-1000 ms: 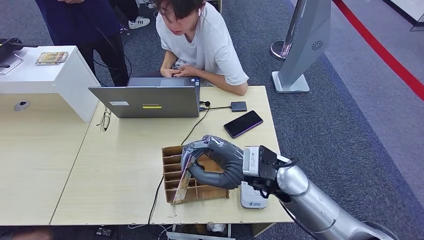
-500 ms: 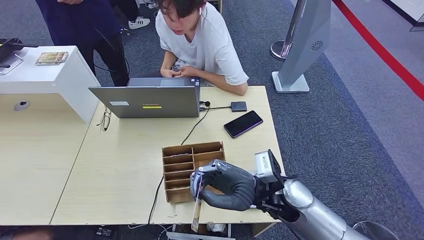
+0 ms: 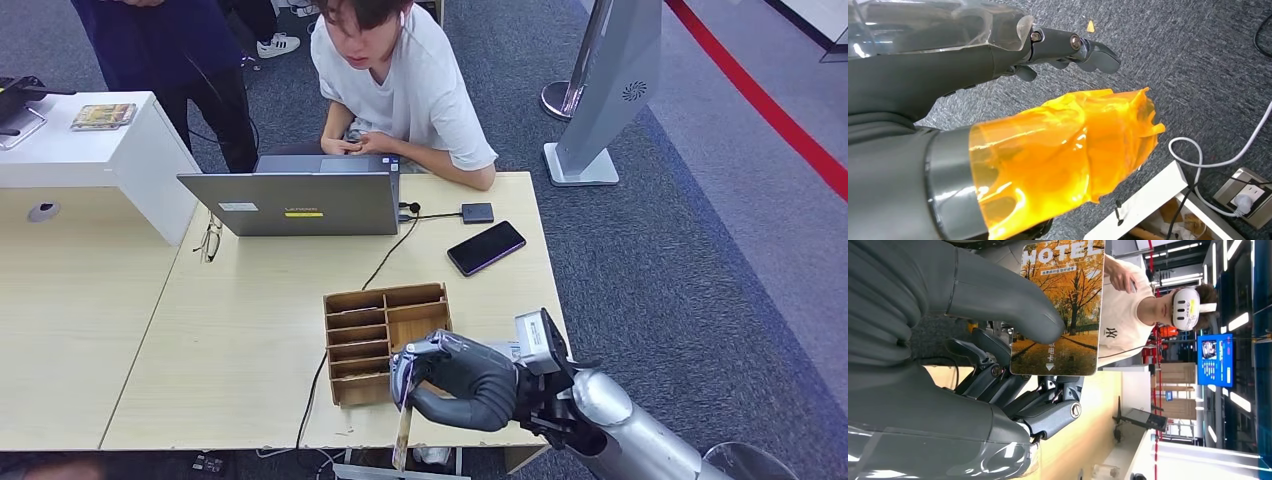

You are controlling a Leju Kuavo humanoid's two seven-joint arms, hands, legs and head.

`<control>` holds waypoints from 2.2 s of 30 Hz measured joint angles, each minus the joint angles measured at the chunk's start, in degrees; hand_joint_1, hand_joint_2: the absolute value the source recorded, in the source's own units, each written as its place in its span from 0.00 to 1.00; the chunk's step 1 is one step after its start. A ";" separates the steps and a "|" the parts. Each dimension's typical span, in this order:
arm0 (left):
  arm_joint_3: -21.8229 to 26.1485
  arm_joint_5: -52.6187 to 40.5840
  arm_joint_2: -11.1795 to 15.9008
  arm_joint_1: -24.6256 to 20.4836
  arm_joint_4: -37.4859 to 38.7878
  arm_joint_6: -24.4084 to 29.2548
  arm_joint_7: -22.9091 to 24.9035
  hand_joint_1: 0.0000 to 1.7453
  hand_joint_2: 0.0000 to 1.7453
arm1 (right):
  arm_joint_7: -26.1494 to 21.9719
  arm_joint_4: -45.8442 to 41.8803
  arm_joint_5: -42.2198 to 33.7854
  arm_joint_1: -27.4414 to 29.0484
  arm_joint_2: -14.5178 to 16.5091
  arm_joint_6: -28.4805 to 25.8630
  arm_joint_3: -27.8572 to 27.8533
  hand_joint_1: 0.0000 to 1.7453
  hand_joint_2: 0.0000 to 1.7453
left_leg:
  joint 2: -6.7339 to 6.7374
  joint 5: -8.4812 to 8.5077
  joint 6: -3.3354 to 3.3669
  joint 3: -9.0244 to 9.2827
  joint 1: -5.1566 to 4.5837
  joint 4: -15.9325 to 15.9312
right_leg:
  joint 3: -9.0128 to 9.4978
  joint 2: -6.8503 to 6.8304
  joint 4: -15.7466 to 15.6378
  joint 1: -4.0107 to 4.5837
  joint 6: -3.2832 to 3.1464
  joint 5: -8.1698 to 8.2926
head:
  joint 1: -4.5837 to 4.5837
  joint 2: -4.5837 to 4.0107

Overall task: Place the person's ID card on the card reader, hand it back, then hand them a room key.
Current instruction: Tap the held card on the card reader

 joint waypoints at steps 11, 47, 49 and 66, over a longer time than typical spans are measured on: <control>0.00 0.99 -0.23 -0.33 0.16 0.40 0.00 0.00 0.00 | 0.08 1.21 0.90 0.67 -1.73 -2.60 -0.57 1.00 1.00 | 0.00 0.00 0.00 0.00 0.00 0.00 | 0.00 0.00 0.00 0.00 0.00 0.00 | -0.01 0.00; -1.40 5.91 -0.26 -0.56 0.40 0.79 0.05 0.00 0.00 | 0.03 7.89 5.80 12.55 -4.84 -7.47 -7.85 1.00 1.00 | -0.03 -0.01 0.01 -0.01 0.00 0.00 | 0.00 -0.02 -0.02 0.00 0.00 0.00 | -0.01 0.00; -1.67 6.23 -0.26 -0.56 0.40 0.79 0.05 0.00 0.00 | 0.07 8.21 7.30 12.78 -4.87 -8.62 -8.26 1.00 1.00 | -0.03 -0.01 0.01 -0.01 -0.01 0.00 | 0.00 -0.02 -0.02 0.00 0.00 0.00 | -0.02 0.00; -4.13 9.03 -0.26 -0.55 0.40 0.79 -0.12 0.00 0.00 | 1.02 11.09 18.28 13.37 -4.54 -17.89 -11.90 1.00 1.00 | -0.03 -0.01 0.01 -0.01 -0.01 0.00 | 0.00 -0.03 -0.02 -0.01 0.00 0.00 | -0.02 0.00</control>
